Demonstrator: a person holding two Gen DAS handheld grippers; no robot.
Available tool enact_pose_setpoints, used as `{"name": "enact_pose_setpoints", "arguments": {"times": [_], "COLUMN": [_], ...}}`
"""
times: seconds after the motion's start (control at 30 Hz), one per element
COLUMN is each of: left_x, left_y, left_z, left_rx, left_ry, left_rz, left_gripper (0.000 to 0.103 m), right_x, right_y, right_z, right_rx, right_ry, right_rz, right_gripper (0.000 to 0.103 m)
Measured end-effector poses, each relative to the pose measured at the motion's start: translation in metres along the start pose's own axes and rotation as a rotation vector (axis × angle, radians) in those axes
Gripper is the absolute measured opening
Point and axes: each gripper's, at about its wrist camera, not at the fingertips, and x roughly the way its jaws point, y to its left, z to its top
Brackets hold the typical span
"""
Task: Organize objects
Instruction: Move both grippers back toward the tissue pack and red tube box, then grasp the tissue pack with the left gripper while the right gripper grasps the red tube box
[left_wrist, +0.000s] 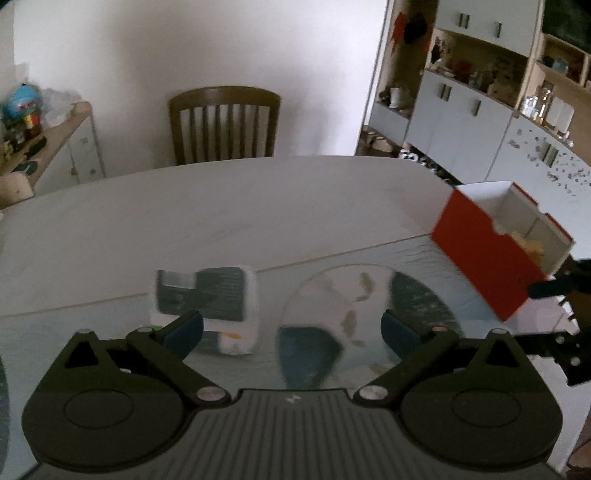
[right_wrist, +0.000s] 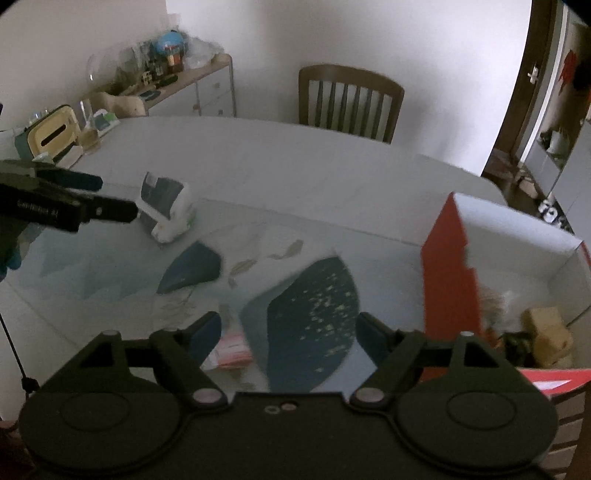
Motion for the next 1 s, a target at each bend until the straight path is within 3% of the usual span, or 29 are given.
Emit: {"name": "enact_pose_setpoints", "arguments": {"times": [0.2,0.57,0.73,1.0], "left_x": [0.016,0.063,0.101,0.139], "left_y": [0.031,0.075,0.092,0.100], "left_z": [0.000,0.026,0.039,0.027], "left_rx": [0.065,0.015,-0.011,-0.024], "left_ry": [0.020,0.077,0.153,0.243], "left_rz": [0.025,0.069,0.029,-0.012], "left_gripper": [0.103,0.103,0.103,0.103], "right_x": [0.025,0.067,0.081,0.105], "right_y": [0.023,0.047,0.050,0.045], "right_z": [-0.005,-0.005,-0.002,-0.006], "right_rx": [-0.007,0.040,0.053,0.109], "right_ry": [0.062,0.151,0.175,0.236], "right_rz": [-0.015,-0.054,-0.066,-0.069], "right_gripper": [0.080,0.080,0.080,0.080]}}
